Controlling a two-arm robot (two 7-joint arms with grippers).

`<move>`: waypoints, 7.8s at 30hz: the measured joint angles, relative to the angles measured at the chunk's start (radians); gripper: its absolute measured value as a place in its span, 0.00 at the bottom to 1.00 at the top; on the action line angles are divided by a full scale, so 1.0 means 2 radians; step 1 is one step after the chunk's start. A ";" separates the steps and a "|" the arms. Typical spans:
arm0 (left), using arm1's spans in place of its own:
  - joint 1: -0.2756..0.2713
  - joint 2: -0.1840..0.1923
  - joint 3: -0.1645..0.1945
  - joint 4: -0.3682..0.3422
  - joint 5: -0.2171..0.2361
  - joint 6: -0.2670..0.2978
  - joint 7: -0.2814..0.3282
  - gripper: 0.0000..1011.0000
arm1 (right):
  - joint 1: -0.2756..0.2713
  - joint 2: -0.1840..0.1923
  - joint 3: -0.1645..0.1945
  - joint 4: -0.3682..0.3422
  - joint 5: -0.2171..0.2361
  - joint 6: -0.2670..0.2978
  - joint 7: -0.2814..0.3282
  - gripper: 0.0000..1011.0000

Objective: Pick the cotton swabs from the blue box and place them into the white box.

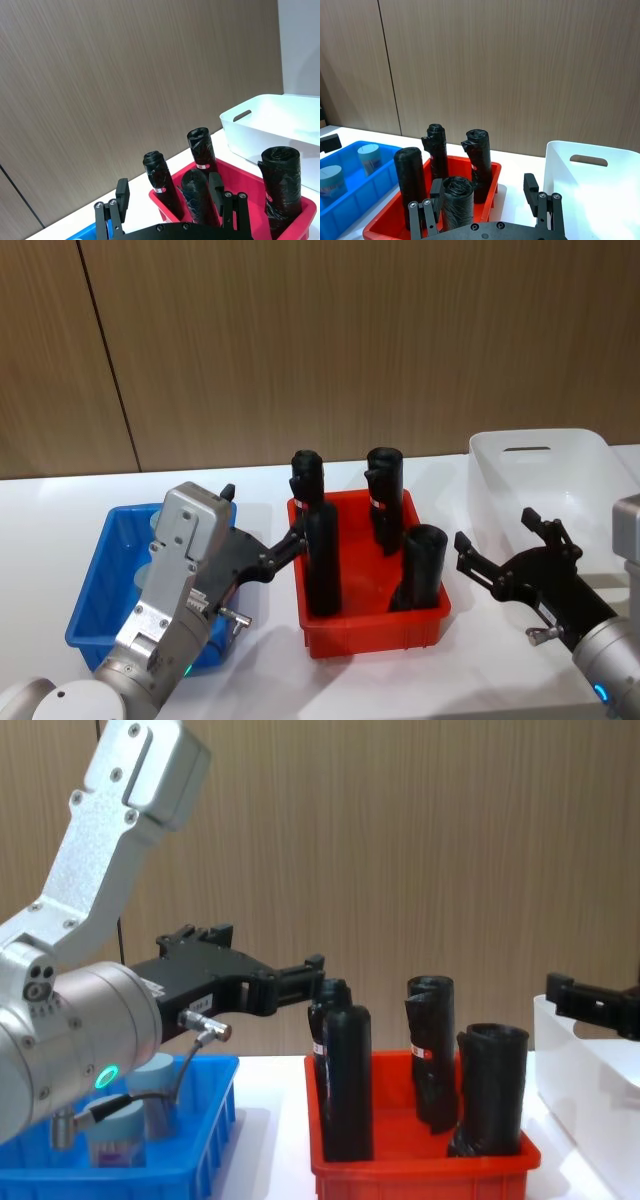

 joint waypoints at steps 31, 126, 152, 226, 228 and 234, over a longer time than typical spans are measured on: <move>0.011 0.021 -0.019 -0.003 -0.022 0.040 0.011 0.99 | 0.000 0.000 0.000 0.000 0.000 0.000 0.000 0.99; -0.092 -0.031 -0.068 0.237 -0.104 0.121 -0.013 0.66 | 0.000 0.000 0.000 0.000 0.000 0.000 0.000 0.99; -0.074 -0.005 -0.078 0.163 -0.075 0.059 -0.121 0.66 | 0.000 0.000 0.000 0.000 0.000 0.000 0.000 0.99; -0.119 0.006 -0.053 0.142 -0.134 0.003 -0.564 0.66 | 0.000 0.000 0.000 0.000 0.000 0.000 0.000 0.99; -0.118 0.007 -0.052 0.141 -0.135 0.003 -0.564 0.66 | 0.000 0.000 0.000 0.000 0.000 0.000 0.000 0.99; -0.117 0.009 -0.052 0.139 -0.137 0.003 -0.565 0.66 | 0.000 0.000 0.000 0.000 0.000 0.000 0.001 0.99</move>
